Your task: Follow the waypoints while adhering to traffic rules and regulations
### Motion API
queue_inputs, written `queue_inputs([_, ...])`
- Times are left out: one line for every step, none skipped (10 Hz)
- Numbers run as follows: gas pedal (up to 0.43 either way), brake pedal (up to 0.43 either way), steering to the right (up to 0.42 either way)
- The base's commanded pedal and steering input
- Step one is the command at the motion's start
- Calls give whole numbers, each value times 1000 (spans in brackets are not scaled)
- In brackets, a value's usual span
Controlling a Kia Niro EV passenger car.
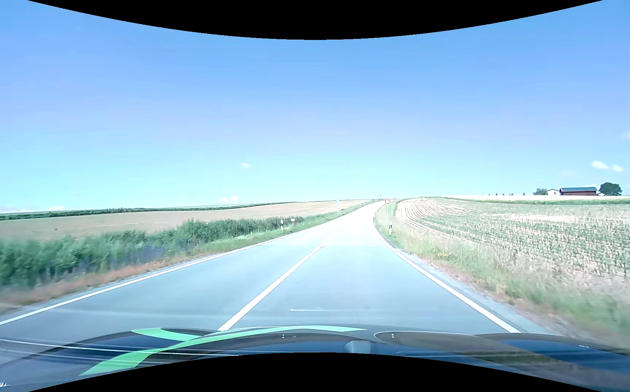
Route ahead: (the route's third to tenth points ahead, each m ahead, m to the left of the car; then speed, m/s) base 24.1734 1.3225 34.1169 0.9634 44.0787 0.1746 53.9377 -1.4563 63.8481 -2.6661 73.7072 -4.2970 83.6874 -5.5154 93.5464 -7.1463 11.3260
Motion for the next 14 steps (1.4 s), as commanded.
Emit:
queue_inputs([398,0,43])
queue_inputs([398,0,41])
queue_inputs([398,0,36])
queue_inputs([398,0,29])
queue_inputs([398,0,23])
queue_inputs([398,0,21])
queue_inputs([398,0,20])
queue_inputs([398,0,17])
queue_inputs([398,0,15])
queue_inputs([398,0,13])
queue_inputs([390,0,13])
queue_inputs([378,0,12])
queue_inputs([370,0,9])
queue_inputs([370,0,9])
